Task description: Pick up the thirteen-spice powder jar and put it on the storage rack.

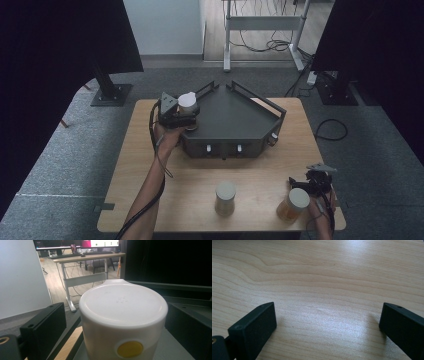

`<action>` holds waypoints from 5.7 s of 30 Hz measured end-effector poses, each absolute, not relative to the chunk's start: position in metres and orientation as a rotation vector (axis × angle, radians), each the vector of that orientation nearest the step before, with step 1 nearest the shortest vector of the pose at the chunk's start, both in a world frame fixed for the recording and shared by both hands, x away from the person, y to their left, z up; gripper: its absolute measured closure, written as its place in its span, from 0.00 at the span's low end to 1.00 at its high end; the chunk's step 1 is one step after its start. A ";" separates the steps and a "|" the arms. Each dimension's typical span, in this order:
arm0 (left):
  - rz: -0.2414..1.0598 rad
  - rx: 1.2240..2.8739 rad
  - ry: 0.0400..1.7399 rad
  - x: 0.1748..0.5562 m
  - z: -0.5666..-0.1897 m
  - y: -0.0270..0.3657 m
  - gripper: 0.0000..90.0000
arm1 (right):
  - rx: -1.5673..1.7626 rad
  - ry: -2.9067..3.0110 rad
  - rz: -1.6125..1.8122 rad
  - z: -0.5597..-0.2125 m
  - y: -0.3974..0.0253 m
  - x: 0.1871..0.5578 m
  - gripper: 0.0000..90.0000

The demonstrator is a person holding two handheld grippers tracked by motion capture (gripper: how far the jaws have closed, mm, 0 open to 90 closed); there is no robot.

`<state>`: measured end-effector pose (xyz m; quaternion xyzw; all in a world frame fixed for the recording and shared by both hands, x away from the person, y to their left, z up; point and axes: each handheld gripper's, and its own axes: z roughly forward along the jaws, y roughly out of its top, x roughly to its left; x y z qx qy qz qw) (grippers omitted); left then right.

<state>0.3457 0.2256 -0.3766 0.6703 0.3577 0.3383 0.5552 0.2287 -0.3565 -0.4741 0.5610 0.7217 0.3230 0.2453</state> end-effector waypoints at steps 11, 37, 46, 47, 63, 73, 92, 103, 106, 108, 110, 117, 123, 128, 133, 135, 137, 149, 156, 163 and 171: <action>0.801 1.566 0.841 0.338 -0.374 0.231 0.04 | 1.531 1.970 0.882 -0.474 -0.356 0.229 0.00; 0.789 1.542 0.862 0.314 -0.377 0.251 0.04 | 1.531 1.969 0.882 -0.474 -0.356 0.229 0.00; 0.787 1.538 0.874 0.305 -0.378 0.258 0.04 | 1.532 1.969 0.882 -0.474 -0.356 0.229 0.00; 0.786 1.536 0.875 0.304 -0.378 0.259 0.04 | 1.531 1.969 0.882 -0.474 -0.356 0.229 0.00; 0.777 1.543 0.859 0.287 -0.378 0.265 0.04 | 1.532 1.969 0.882 -0.474 -0.356 0.229 0.00; 0.772 1.548 0.854 0.273 -0.378 0.273 0.04 | 1.533 1.968 0.882 -0.474 -0.356 0.229 0.00; 0.780 1.570 0.866 0.243 -0.382 0.285 0.04 | 1.529 1.970 0.880 -0.474 -0.356 0.229 0.00; 0.765 1.570 0.878 0.227 -0.386 0.295 0.04 | 1.529 1.970 0.880 -0.474 -0.356 0.229 0.00; 0.757 1.573 0.884 0.223 -0.388 0.298 0.05 | 1.529 1.970 0.880 -0.474 -0.356 0.229 0.01; 0.754 1.581 0.886 0.222 -0.389 0.299 0.05 | 1.529 1.970 0.880 -0.474 -0.356 0.229 0.00; 0.752 1.585 0.889 0.221 -0.390 0.299 0.05 | 1.529 1.970 0.880 -0.474 -0.356 0.229 0.01; 0.744 1.613 0.908 0.218 -0.397 0.300 0.05 | 1.529 1.969 0.880 -0.474 -0.356 0.229 0.01; 0.730 1.634 0.937 0.217 -0.405 0.301 0.05 | 1.529 1.969 0.880 -0.474 -0.356 0.228 0.01; 0.721 1.648 0.954 0.217 -0.411 0.301 0.05 | 1.529 1.969 0.881 -0.474 -0.356 0.228 0.01; 0.704 1.657 0.968 0.218 -0.417 0.301 0.05 | 1.529 1.969 0.881 -0.474 -0.356 0.228 0.01; 0.696 1.663 0.973 0.218 -0.420 0.301 0.05 | 1.529 1.969 0.881 -0.474 -0.356 0.228 0.01; 0.686 1.669 0.980 0.219 -0.423 0.301 0.05 | 1.529 1.969 0.881 -0.474 -0.356 0.228 0.01; 0.639 1.716 1.040 0.218 -0.442 0.305 0.05 | 1.529 1.969 0.881 -0.474 -0.356 0.228 0.01; 0.626 1.733 1.069 0.218 -0.451 0.306 0.05 | 1.529 1.968 0.881 -0.474 -0.356 0.228 0.01; 0.618 1.765 1.078 0.219 -0.456 0.303 0.05 | 1.529 1.968 0.881 -0.474 -0.356 0.228 0.01; 0.601 1.798 1.089 0.221 -0.462 0.298 0.05 | 1.529 1.968 0.881 -0.474 -0.356 0.228 0.01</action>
